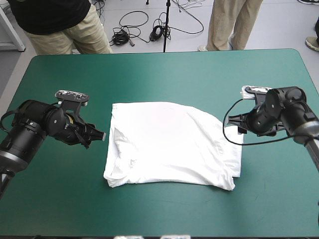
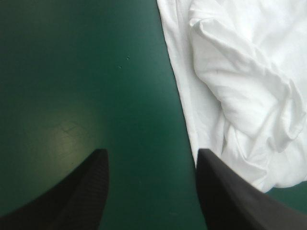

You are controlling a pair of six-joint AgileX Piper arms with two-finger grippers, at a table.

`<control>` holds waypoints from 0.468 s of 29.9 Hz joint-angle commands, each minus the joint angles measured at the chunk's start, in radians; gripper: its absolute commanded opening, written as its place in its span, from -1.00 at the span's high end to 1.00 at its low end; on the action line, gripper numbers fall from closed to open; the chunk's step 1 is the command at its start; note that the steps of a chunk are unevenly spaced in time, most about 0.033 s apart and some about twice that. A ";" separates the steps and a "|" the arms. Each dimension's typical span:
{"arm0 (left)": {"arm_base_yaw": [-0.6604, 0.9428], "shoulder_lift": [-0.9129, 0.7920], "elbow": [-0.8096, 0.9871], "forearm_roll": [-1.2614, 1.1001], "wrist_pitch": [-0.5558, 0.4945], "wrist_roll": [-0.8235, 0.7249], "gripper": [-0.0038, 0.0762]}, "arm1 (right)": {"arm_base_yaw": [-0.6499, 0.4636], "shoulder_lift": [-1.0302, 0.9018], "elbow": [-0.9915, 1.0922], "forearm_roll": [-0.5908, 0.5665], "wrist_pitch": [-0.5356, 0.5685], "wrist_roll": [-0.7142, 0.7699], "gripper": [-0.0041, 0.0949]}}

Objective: Fold the cloth

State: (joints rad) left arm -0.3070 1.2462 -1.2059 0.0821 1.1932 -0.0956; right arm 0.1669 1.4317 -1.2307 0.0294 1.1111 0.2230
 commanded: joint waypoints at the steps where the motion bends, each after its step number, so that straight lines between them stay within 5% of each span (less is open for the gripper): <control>1: 0.002 -0.027 -0.028 -0.003 -0.021 -0.001 -0.10 | -0.011 0.075 -0.094 0.007 -0.029 -0.034 -0.20; 14: 0.002 -0.027 -0.028 -0.003 0.007 -0.009 -0.10 | -0.011 0.329 -0.130 -0.029 -0.100 0.008 -0.20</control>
State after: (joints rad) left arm -0.3065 1.2462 -1.2059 0.0794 1.2163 -0.0964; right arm 0.1647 1.7799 -1.3288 0.0233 1.0437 0.2155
